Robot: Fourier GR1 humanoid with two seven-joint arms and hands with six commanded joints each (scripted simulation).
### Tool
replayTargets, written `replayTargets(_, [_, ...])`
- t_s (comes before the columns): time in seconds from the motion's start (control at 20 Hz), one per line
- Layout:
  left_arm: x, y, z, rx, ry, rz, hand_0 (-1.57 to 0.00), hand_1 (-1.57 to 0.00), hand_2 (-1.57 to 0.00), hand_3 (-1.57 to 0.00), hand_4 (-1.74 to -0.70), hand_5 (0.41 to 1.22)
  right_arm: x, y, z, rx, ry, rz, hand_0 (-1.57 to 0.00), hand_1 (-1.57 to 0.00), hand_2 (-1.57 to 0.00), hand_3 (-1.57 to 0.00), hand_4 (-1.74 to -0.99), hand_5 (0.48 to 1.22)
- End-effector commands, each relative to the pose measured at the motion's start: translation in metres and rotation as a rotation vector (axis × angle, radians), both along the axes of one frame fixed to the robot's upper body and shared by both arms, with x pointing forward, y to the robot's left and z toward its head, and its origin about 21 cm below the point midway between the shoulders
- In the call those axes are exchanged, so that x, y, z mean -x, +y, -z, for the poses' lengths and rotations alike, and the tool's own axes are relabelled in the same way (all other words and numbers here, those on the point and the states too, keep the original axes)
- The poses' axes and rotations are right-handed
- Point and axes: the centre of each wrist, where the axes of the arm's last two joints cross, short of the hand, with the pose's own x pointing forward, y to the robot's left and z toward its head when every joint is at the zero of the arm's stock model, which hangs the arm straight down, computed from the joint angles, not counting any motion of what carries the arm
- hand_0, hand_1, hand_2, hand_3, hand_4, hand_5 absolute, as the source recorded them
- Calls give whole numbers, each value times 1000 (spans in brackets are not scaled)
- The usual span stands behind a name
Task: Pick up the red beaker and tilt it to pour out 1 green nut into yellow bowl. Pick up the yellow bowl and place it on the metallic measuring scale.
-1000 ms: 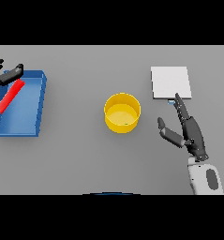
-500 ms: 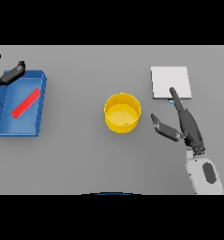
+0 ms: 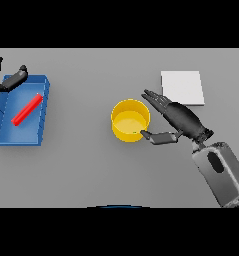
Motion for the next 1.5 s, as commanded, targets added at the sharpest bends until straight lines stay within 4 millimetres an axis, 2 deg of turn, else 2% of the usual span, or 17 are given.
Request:
replayTargets(0.0, [0,0,1,0,2,1,-1,-1,-1,0,-747,711,-5,3,-4,58,-15,-30,-1,1,1,1,-1230,620])
replayTargets(0.15, [6,2,5,4,1,6,0,0,0,0,-753,714,-13,12,-9,174,-25,-135,0,1,1,1,-1235,618])
replayTargets(0.3, [3,4,4,18,-4,2,0,0,1,1,-755,717,-20,26,-16,284,-26,-225,1,1,1,1,-1226,632])
replayTargets(0.55, [3,5,2,55,-30,17,1,1,1,1,-780,721,-26,39,-15,392,-8,-305,1,1,1,1,-1214,648])
replayTargets(0.7, [2,8,-3,46,-24,2,1,1,1,1,-786,728,-31,44,-1,427,-3,-342,1,1,1,1,-1224,653])
replayTargets(0.75, [3,8,1,53,-30,13,1,1,1,1,-791,729,-32,42,3,436,1,-354,1,1,1,1,-1228,656])
replayTargets(0.95, [1,10,6,54,-15,10,1,1,1,1,-798,725,-36,50,6,489,23,-375,1,1,1,1,-1256,673])
replayTargets(1.05, [0,9,2,55,-34,14,1,1,1,1,-798,723,-40,54,7,510,42,-386,1,1,1,1,-1265,680])
replayTargets(1.45, [4,4,2,53,-35,12,1,1,1,1,-794,728,-46,54,22,526,83,-428,1,1,-9,-27,-1286,712])
